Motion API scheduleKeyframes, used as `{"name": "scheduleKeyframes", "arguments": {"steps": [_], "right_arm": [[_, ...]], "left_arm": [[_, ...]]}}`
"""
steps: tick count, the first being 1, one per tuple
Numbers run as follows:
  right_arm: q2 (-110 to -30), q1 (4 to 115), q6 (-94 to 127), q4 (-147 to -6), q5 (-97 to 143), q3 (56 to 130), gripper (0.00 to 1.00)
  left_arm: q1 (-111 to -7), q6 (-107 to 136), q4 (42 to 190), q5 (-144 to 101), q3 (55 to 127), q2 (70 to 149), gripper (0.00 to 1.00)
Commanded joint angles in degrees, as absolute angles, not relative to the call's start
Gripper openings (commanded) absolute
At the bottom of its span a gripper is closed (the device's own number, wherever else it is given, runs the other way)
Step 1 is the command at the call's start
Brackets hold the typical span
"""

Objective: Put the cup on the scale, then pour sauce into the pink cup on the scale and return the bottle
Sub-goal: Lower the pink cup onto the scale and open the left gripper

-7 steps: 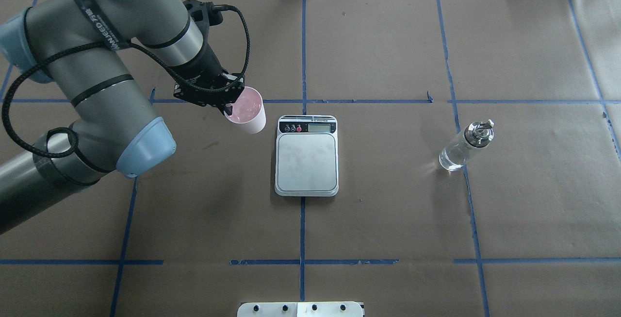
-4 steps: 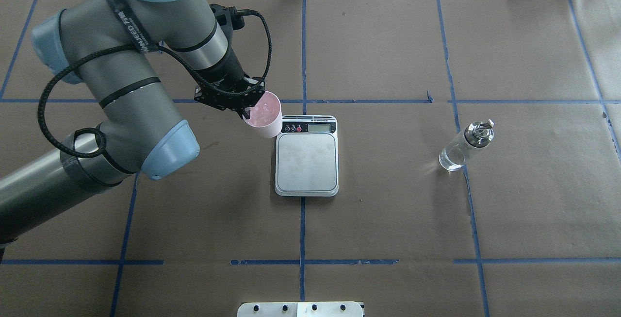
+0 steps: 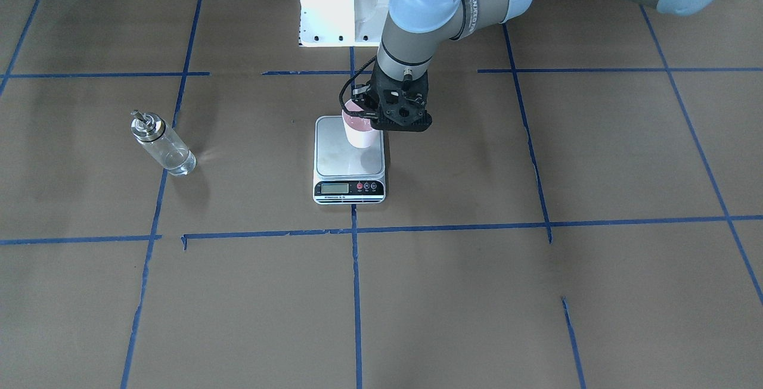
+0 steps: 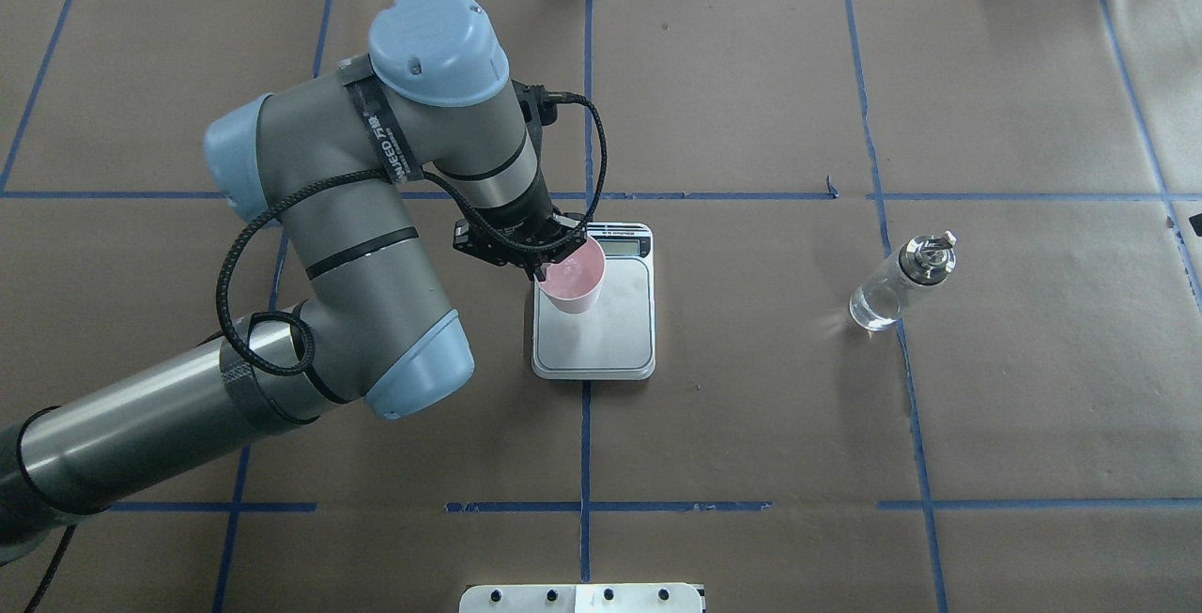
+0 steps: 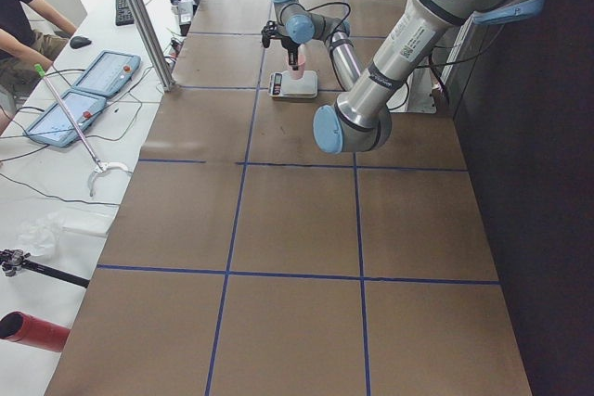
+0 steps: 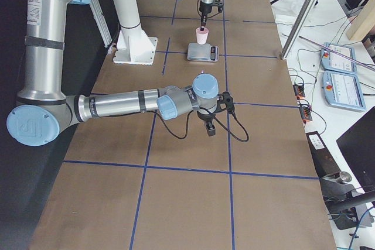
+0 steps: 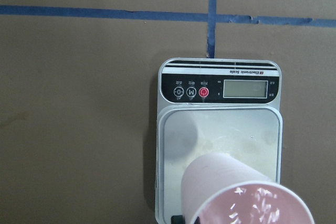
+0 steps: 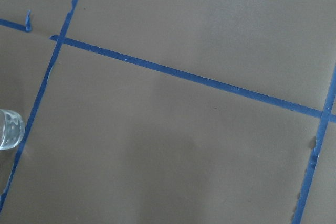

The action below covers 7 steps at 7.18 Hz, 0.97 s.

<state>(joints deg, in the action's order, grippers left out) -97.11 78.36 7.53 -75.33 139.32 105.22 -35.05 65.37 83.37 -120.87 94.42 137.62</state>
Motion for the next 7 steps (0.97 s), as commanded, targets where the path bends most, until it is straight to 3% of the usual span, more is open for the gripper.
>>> {"name": "scheduleKeyframes", "arguments": {"steps": [1, 7], "right_arm": [[-97.2, 78.2, 8.0, -75.5, 139.7, 105.2, 1.0], [-97.1, 78.2, 8.5, -75.3, 142.7, 105.3, 1.0]], "left_arm": [[-34.3, 65.4, 85.9, -118.8, 91.1, 139.1, 0.0], [-33.2, 65.1, 87.4, -118.3, 90.0, 138.7, 0.0]]}}
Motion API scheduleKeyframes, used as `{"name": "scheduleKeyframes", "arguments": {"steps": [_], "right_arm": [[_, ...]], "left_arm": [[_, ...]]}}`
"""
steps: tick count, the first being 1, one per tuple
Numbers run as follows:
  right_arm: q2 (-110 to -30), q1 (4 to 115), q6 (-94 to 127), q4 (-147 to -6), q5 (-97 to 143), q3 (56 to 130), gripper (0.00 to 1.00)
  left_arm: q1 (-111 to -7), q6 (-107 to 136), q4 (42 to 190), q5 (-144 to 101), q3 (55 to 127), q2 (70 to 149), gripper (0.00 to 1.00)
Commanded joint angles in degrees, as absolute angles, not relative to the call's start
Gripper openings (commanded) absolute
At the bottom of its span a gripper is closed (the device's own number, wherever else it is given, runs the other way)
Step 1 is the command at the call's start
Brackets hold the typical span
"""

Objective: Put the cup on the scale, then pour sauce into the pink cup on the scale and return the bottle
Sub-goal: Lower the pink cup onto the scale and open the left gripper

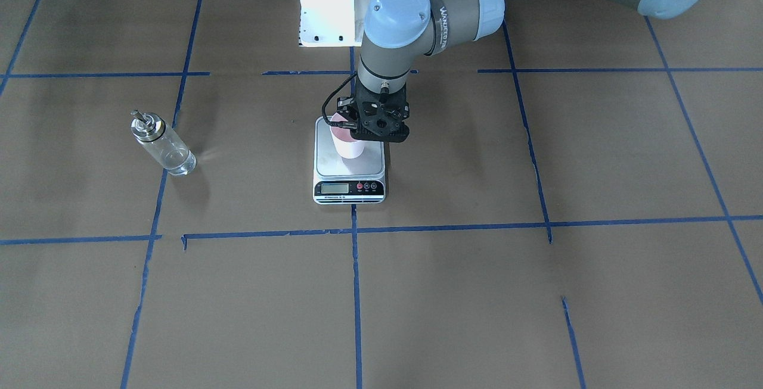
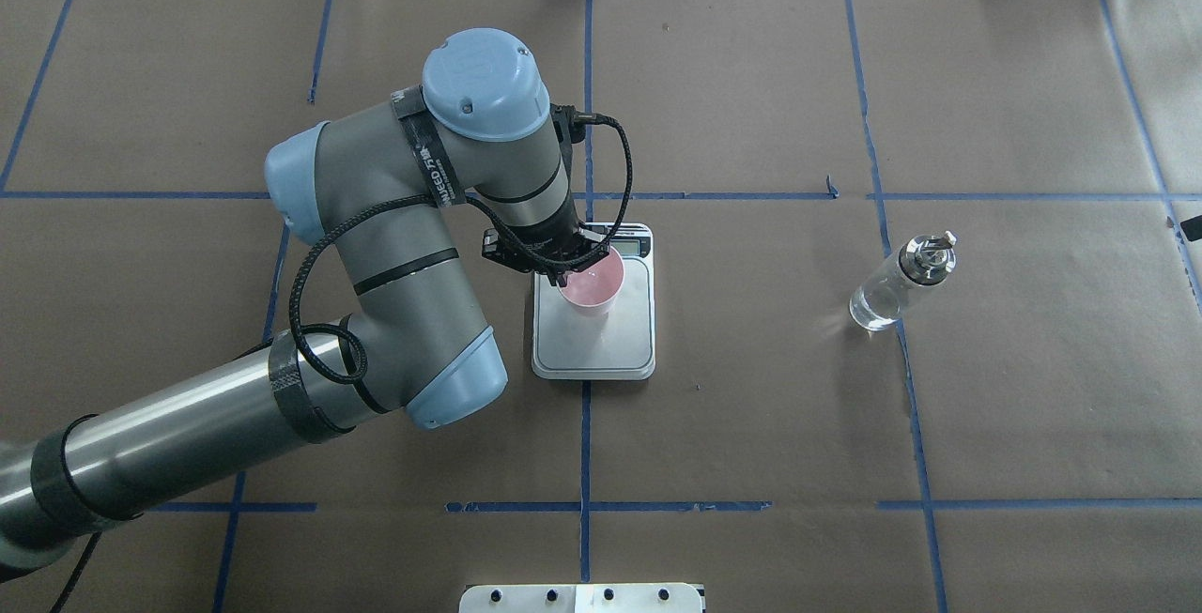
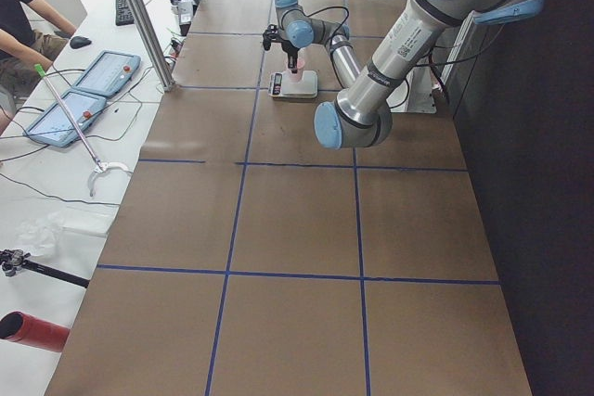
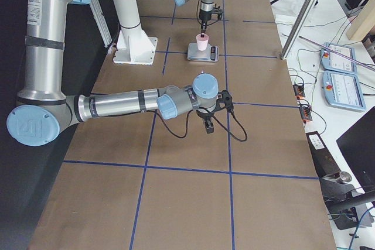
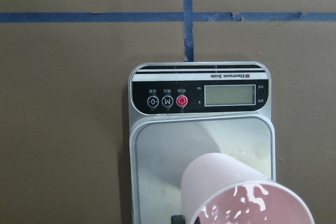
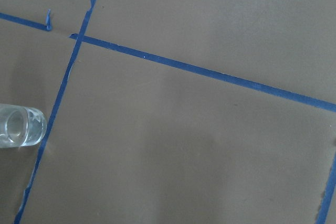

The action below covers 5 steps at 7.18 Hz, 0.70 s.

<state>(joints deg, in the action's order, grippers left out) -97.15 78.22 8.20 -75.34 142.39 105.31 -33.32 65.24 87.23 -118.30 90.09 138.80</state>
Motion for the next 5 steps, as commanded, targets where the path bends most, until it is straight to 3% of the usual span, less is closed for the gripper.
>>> {"name": "scheduleKeyframes", "arguments": {"steps": [1, 4, 5], "right_arm": [[-97.1, 78.2, 8.6, -75.3, 142.7, 105.3, 1.0], [-97.1, 78.2, 8.6, -75.3, 142.7, 105.3, 1.0], [-97.1, 78.2, 8.6, -75.3, 142.7, 105.3, 1.0]], "left_arm": [[-33.1, 65.1, 88.1, -118.3, 89.7, 138.7, 0.0], [-32.8, 65.1, 89.1, -118.3, 89.0, 138.7, 0.03], [-32.7, 65.2, 89.8, -118.3, 88.7, 138.6, 0.13]]}}
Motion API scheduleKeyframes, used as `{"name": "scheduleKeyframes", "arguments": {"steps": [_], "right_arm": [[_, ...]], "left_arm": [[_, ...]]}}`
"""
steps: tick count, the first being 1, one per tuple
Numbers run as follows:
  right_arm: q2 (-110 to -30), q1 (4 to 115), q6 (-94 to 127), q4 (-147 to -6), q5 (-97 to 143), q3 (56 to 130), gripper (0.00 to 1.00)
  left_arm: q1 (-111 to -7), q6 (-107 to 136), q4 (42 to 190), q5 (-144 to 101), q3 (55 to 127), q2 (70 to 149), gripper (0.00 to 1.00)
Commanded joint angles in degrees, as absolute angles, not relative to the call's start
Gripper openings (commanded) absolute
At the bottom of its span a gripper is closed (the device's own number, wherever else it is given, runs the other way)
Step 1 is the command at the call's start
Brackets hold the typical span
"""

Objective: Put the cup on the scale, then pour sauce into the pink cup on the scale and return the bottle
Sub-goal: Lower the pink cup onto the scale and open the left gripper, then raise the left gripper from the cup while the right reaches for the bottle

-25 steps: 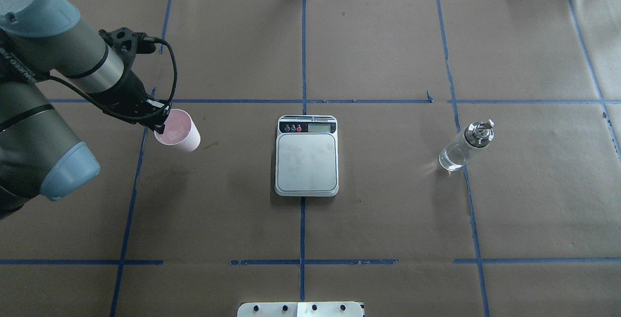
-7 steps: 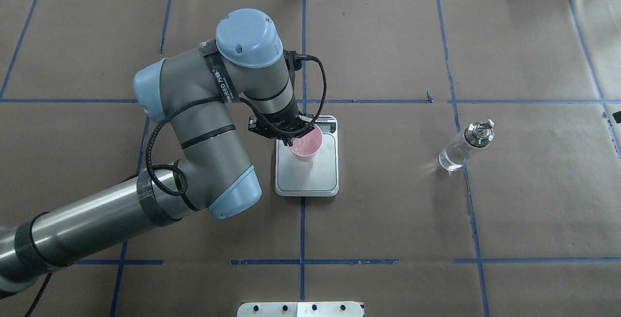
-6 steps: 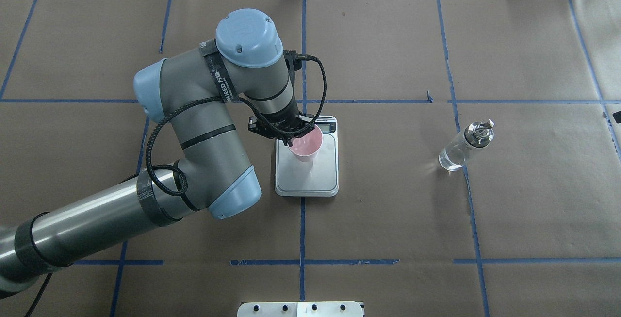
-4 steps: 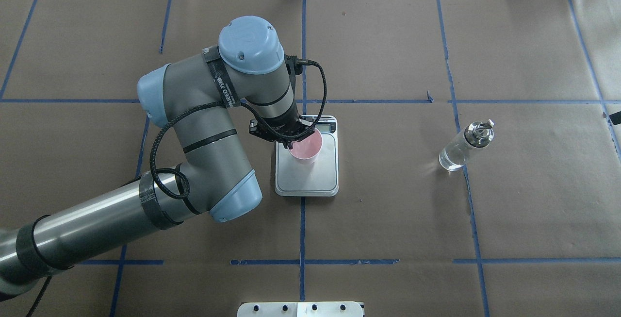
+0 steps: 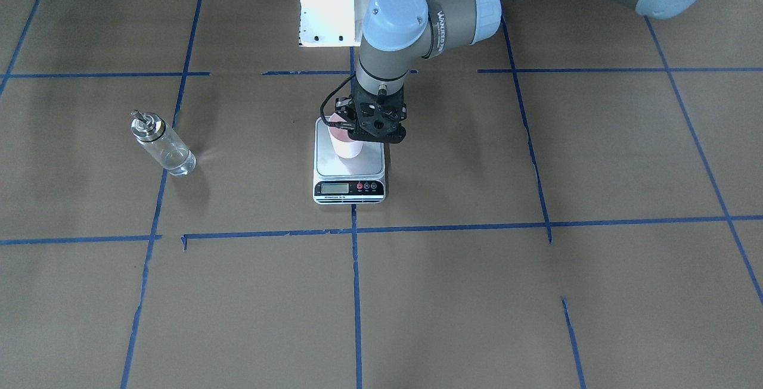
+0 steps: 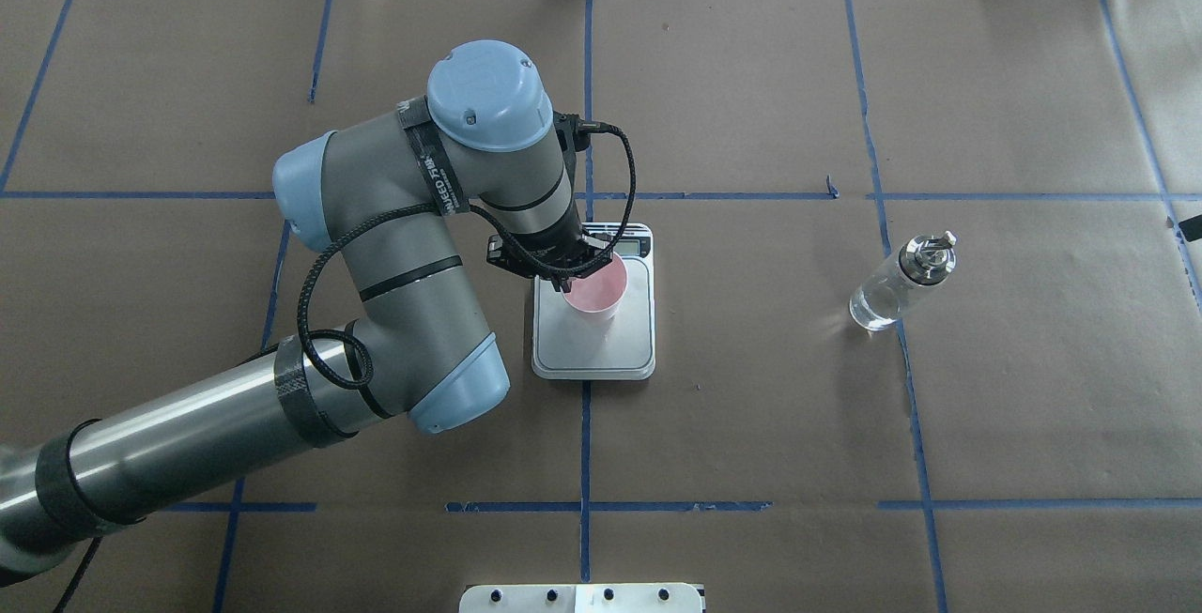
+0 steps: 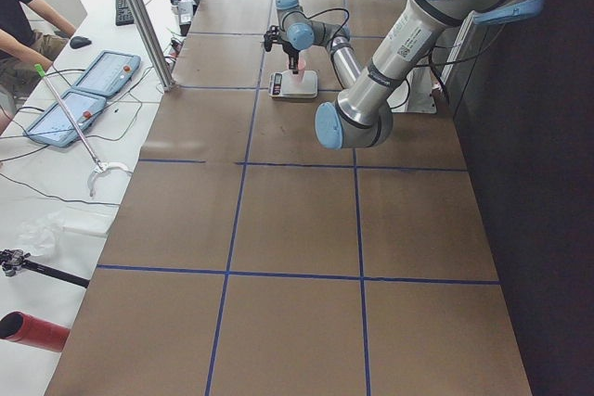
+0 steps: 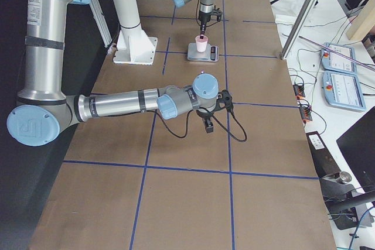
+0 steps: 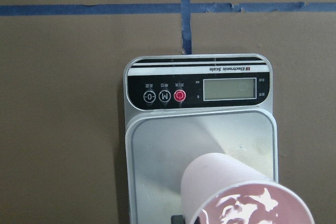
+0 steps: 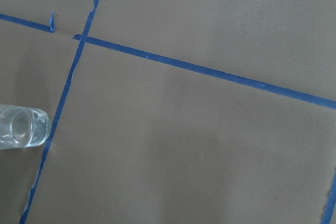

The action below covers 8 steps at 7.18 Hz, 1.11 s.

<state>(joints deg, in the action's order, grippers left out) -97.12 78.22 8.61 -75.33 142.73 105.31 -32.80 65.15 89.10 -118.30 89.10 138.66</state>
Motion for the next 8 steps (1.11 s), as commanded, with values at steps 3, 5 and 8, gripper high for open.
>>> {"name": "scheduleKeyframes", "arguments": {"steps": [3, 5, 8], "right_arm": [[-97.1, 78.2, 10.1, -75.2, 144.0, 105.4, 1.0], [-96.2, 75.4, 14.8, -75.2, 144.1, 107.0, 1.0], [-95.7, 70.2, 28.2, -75.1, 142.3, 115.4, 1.0]], "left_arm": [[-32.6, 65.0, 91.3, -118.3, 89.1, 138.3, 0.7], [-32.9, 64.9, 90.9, -118.3, 95.6, 136.6, 0.73], [-36.1, 65.5, 90.6, -118.2, 101.8, 133.9, 0.75]]}}
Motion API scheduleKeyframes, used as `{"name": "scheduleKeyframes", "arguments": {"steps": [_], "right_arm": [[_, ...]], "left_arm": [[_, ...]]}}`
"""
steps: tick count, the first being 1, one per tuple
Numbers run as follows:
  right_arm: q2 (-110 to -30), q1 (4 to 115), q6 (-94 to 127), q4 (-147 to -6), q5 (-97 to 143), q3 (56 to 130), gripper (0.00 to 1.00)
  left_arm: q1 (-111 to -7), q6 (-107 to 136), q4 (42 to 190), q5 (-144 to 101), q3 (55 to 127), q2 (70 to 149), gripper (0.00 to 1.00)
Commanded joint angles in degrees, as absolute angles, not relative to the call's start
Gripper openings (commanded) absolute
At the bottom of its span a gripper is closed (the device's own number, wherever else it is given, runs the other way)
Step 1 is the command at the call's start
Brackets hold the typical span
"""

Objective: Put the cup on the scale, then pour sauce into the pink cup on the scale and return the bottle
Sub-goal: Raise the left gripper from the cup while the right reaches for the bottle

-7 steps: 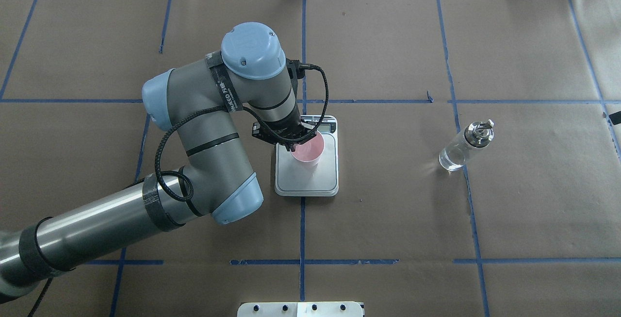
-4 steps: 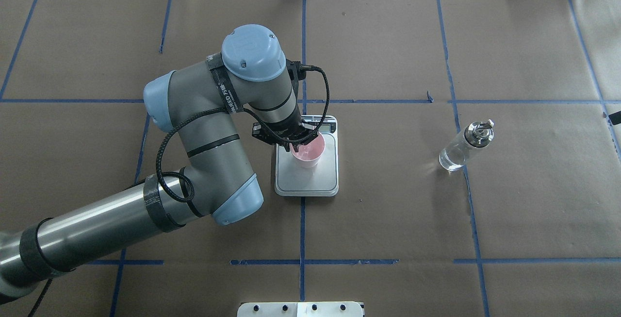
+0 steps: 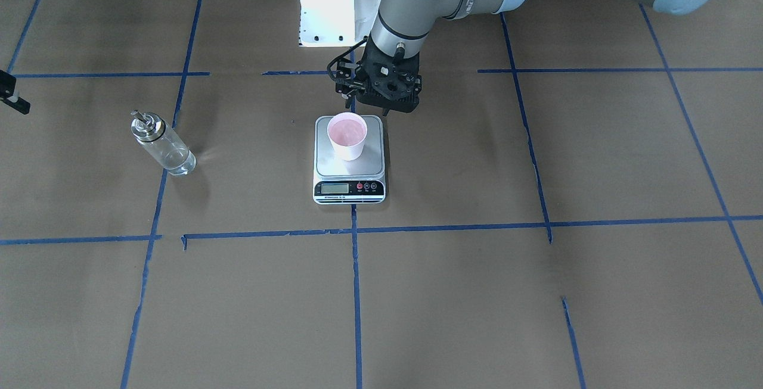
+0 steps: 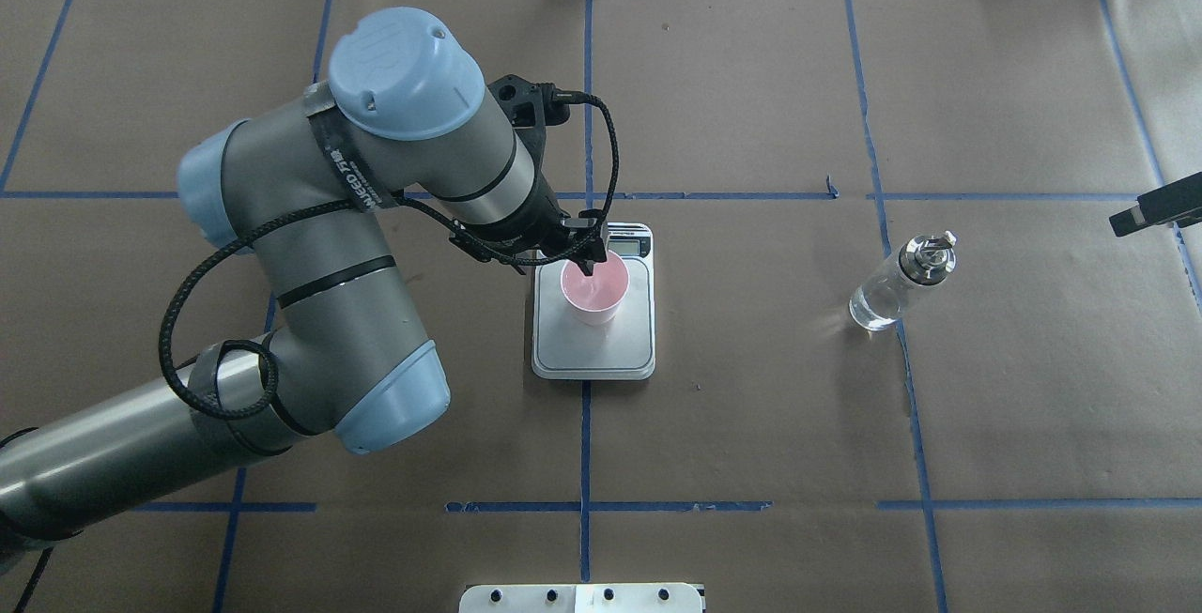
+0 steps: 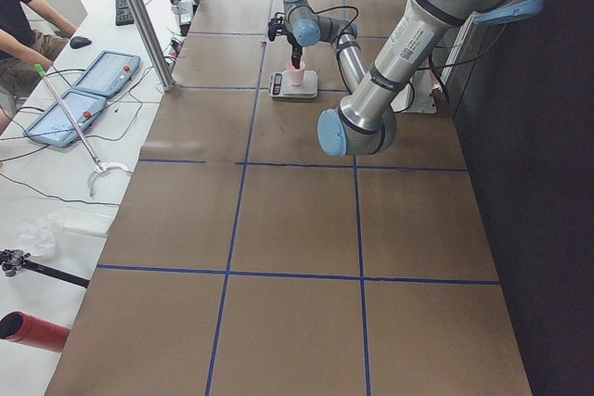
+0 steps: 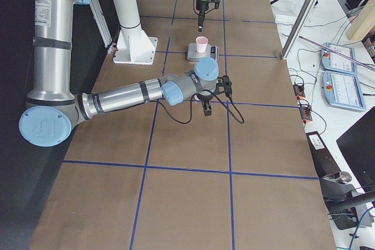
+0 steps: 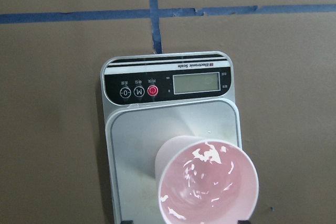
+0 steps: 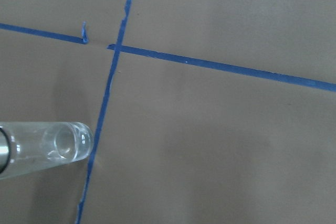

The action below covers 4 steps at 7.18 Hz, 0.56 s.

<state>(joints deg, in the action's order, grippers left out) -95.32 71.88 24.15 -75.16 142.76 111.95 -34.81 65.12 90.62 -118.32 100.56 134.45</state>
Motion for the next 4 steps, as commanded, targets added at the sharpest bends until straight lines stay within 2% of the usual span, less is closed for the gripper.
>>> {"name": "scheduleKeyframes", "arguments": {"steps": [1, 3, 4], "right_arm": [[-95.3, 66.3, 39.7, -71.6, 139.2, 117.8, 1.0], [-99.6, 49.8, 57.6, -57.7, 118.8, 123.5, 1.0], [-101.0, 42.8, 61.3, -57.7, 111.3, 125.5, 1.0]], "left_arm": [[-37.3, 65.6, 90.7, -118.2, 102.4, 133.5, 0.76], [-39.4, 65.6, 90.7, -118.4, 103.0, 133.2, 0.78], [-40.5, 65.6, 90.8, -118.5, 103.0, 132.8, 0.78]]}}
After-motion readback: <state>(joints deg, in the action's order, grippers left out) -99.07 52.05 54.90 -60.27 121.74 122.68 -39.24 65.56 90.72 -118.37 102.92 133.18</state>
